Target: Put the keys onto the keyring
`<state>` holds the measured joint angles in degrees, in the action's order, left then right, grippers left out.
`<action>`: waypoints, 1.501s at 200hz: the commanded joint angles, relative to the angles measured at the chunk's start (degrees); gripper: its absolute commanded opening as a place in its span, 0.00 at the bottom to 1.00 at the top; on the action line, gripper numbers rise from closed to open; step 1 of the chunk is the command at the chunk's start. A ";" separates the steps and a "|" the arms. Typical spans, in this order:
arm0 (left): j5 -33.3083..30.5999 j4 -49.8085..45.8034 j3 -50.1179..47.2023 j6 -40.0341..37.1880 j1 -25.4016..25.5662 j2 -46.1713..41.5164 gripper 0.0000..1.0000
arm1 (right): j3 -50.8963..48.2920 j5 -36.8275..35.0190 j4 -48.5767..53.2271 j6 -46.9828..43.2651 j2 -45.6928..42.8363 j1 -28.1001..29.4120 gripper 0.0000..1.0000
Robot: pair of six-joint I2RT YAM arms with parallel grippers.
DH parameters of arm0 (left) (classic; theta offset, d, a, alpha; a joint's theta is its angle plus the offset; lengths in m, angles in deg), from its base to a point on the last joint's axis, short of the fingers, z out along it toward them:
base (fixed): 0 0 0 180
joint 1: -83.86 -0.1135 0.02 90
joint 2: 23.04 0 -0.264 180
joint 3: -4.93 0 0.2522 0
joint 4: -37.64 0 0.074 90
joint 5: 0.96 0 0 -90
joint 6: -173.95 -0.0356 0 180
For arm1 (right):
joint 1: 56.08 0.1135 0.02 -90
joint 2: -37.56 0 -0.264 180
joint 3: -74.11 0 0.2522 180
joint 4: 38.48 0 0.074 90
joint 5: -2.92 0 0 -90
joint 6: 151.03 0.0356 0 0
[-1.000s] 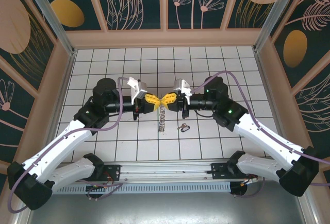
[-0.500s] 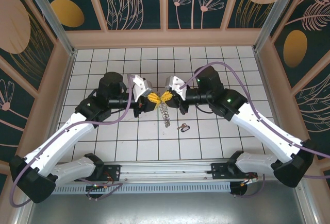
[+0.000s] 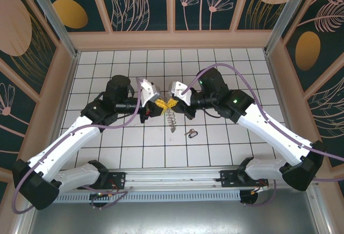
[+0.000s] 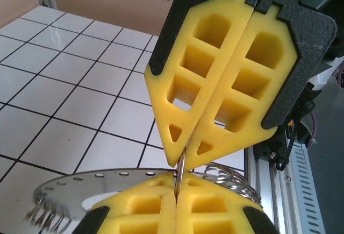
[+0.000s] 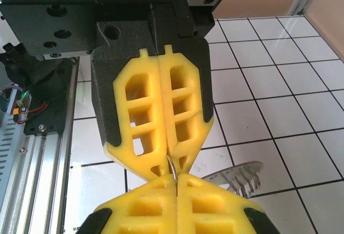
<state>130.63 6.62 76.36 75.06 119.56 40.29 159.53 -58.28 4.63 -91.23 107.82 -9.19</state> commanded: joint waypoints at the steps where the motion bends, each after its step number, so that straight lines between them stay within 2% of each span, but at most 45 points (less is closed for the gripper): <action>1: 2.30 3.30 0.62 -0.35 0.55 -0.32 0.00 | 0.43 0.11 -0.70 -0.81 -0.79 1.10 0.00; 7: 2.72 4.41 0.09 0.20 0.58 -0.77 0.00 | -0.46 0.33 -1.58 -0.26 -1.51 1.09 0.00; 21: 4.17 8.48 -1.41 2.54 0.51 -2.42 0.00 | -3.82 1.14 -4.83 1.23 -3.93 1.08 0.17; 32: 5.48 12.02 -3.01 4.81 0.53 -3.48 0.00 | -7.14 1.42 -8.37 2.74 -6.40 1.00 0.26; 44: 7.06 15.41 -4.47 6.96 0.54 -4.28 0.00 | -10.63 1.86 -11.91 4.75 -8.90 0.79 0.32; 55: 8.01 17.99 -5.54 8.71 0.55 -4.99 0.00 | -13.00 2.71 -14.25 6.39 -10.76 0.36 0.33; 102: 11.43 23.25 -7.56 12.03 0.51 -7.12 0.00 | -20.24 10.74 -22.86 11.48 -15.54 -3.68 0.31; 158: 13.13 23.50 -7.86 12.05 0.54 -7.26 0.00 | -24.50 18.83 -35.05 18.09 -18.60 -6.71 0.26; 213: 13.44 23.28 -8.18 11.70 0.54 -7.18 0.00 | -25.24 20.77 -40.14 20.82 -17.97 -6.77 0.22; 300: 13.66 23.23 -8.19 11.79 0.51 -6.84 0.00 | -24.96 21.29 -43.39 22.22 -14.35 -6.46 0.22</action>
<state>142.65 27.10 68.49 86.25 119.98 33.88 134.94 -38.52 -35.52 -70.13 92.89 -15.64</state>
